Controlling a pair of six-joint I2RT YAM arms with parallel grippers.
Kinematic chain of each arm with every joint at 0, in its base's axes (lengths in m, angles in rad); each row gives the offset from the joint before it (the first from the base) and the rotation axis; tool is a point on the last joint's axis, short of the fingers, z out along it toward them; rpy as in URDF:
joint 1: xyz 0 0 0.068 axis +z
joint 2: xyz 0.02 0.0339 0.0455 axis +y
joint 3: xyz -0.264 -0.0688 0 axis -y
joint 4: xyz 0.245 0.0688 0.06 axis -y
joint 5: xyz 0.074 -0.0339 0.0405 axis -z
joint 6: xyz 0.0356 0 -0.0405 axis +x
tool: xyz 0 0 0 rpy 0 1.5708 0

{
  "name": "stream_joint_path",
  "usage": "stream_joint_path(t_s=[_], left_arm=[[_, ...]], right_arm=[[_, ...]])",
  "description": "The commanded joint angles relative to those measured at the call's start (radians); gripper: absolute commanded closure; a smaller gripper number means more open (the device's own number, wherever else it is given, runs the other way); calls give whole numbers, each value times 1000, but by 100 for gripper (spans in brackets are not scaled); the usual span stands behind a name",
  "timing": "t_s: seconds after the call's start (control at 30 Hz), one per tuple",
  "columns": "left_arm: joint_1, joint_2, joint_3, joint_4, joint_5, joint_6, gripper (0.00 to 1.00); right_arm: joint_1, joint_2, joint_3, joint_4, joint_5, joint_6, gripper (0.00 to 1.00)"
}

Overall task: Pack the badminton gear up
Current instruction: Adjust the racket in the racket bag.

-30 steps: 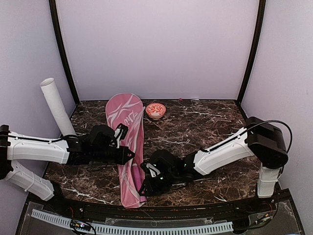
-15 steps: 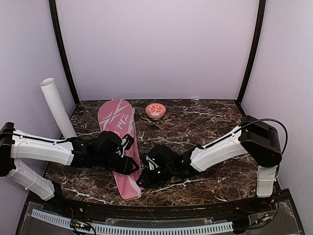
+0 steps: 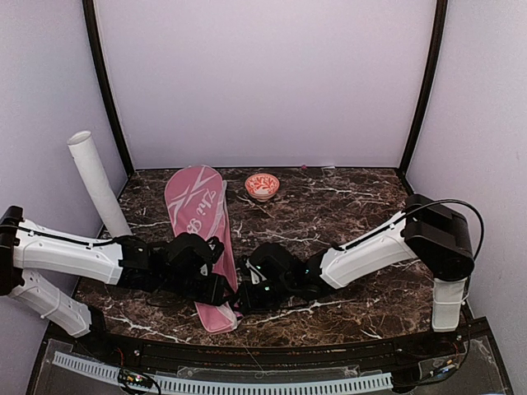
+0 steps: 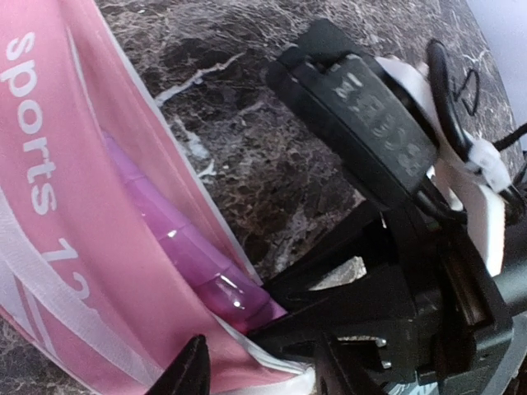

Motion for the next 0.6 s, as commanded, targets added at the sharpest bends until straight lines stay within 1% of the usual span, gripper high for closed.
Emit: stream_joint_path(t_s=[0.0, 0.07, 0.17, 0.27, 0.37, 0.43, 0.47, 0.57], left_arm=[[-1, 4, 37, -72, -99, -75, 56], [-1, 14, 50, -114, -138, -101, 59], [-1, 31, 60, -144, -147, -107, 59], [-1, 48, 57, -123, -123, -103, 58], [-1, 73, 58, -113, -112, -104, 53], [-1, 86, 57, -114, -109, -107, 54], [-1, 92, 58, -114, -108, -108, 57], [-1, 94, 55, -109, -99, -110, 73]], right_arm=[[-7, 16, -9, 39, 52, -33, 95], [-8, 14, -9, 41, 52, -35, 95], [-6, 14, -8, 45, 51, -36, 95], [-6, 15, -6, 47, 51, -36, 95], [-7, 15, -7, 48, 54, -36, 95], [-6, 15, -5, 48, 56, -37, 95], [-5, 12, -4, 49, 57, -36, 95], [-6, 6, 2, 49, 64, -36, 95]])
